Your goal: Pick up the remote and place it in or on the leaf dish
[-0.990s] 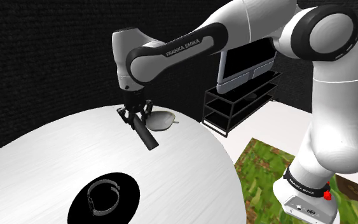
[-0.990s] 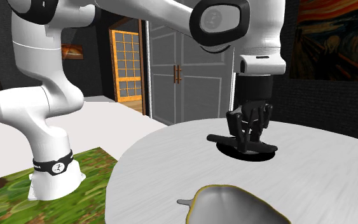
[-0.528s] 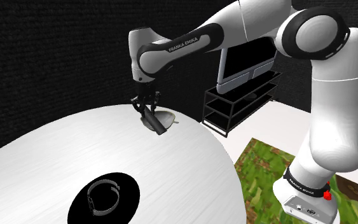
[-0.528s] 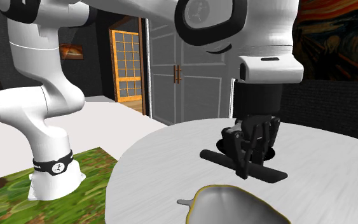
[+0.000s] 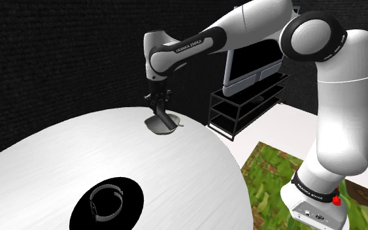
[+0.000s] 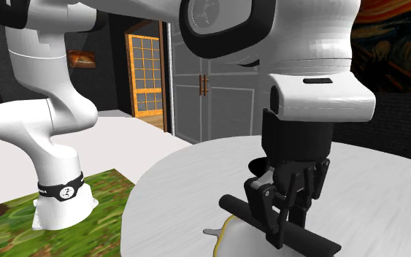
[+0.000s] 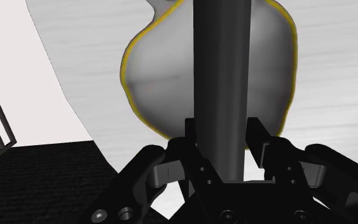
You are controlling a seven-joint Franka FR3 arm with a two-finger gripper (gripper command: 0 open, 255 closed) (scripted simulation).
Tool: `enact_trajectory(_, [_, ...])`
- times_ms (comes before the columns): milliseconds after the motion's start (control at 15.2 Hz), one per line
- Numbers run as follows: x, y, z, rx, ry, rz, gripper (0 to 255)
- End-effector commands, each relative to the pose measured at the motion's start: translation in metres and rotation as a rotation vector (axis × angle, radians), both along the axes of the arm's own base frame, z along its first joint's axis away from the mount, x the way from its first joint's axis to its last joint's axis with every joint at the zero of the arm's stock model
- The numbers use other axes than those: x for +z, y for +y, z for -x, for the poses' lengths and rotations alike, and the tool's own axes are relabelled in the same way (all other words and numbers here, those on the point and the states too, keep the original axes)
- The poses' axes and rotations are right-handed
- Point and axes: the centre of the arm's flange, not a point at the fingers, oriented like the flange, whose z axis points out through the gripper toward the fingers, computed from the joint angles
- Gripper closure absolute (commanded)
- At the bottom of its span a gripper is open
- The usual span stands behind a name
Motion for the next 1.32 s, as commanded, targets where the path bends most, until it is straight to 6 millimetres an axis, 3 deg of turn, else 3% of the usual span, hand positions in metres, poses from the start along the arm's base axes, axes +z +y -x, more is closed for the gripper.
enact_trajectory(0, [-0.011,0.000,0.000,0.001,-0.001,0.000,255])
enact_trajectory(396, [-0.042,0.000,0.000,0.001,-0.001,0.000,255])
enact_trajectory(924, [-0.042,0.000,0.000,0.001,-0.001,0.000,255])
enact_trajectory(990, [-0.042,0.000,0.000,0.001,-0.001,0.000,0])
enact_trajectory(1254, [-0.042,0.000,0.000,0.001,-0.001,0.000,0])
